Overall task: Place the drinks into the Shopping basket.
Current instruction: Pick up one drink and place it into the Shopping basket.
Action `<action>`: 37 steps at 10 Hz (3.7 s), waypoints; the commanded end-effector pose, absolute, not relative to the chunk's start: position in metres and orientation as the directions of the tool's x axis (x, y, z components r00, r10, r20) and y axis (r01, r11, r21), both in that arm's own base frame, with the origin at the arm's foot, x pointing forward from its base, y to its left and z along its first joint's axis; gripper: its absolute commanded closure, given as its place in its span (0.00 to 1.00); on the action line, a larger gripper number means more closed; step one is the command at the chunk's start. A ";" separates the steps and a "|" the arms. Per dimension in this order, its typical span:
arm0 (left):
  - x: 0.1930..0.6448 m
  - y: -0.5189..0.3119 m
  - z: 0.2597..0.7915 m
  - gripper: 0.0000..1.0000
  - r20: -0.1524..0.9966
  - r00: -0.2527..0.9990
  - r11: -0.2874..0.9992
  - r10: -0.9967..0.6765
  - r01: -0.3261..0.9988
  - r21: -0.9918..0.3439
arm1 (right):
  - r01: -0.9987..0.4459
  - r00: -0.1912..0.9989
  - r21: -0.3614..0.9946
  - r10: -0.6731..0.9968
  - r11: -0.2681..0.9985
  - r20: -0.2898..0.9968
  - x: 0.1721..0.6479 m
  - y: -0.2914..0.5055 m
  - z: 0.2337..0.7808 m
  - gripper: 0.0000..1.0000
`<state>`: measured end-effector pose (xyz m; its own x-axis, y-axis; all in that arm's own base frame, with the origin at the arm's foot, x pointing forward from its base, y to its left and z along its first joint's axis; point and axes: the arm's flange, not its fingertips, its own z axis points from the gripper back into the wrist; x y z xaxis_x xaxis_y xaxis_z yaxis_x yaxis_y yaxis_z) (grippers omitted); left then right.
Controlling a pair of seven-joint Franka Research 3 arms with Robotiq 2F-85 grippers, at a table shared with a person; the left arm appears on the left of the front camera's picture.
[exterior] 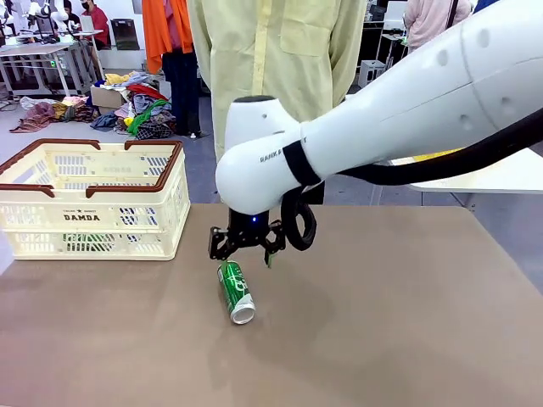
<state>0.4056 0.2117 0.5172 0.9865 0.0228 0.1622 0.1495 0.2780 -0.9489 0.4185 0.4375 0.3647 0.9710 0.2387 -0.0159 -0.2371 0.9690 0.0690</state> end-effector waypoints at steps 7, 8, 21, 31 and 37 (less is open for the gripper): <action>0.401 0.209 0.517 0.00 0.164 0.986 0.280 0.019 0.153 -0.948 | -0.025 0.971 0.681 0.179 0.732 -0.156 0.380 0.116 0.502 0.00; 0.401 0.209 0.517 0.00 0.164 0.986 0.280 0.019 0.153 -0.948 | 0.010 0.977 0.750 0.152 0.662 -0.147 0.373 0.075 0.506 0.00; 0.401 0.209 0.517 0.00 0.164 0.986 0.280 0.019 0.153 -0.948 | 0.070 0.996 0.960 -0.077 0.272 -0.051 0.293 -0.100 0.458 0.00; 0.471 -0.253 0.542 0.00 -0.338 0.937 0.993 -0.084 0.107 0.049 | 0.070 0.996 0.960 -0.077 0.272 -0.051 0.293 -0.100 0.458 0.00; 0.452 -0.306 0.495 0.00 -0.335 0.924 0.977 -0.184 0.210 0.043 | 0.070 0.996 0.960 -0.077 0.272 -0.051 0.293 -0.100 0.458 0.00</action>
<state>0.4515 -0.3094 0.4932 0.9278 -0.2193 -0.3019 0.2445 0.9685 0.0479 0.2919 -0.0985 0.4524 0.9968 -0.0719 -0.0345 0.0541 0.2910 0.9552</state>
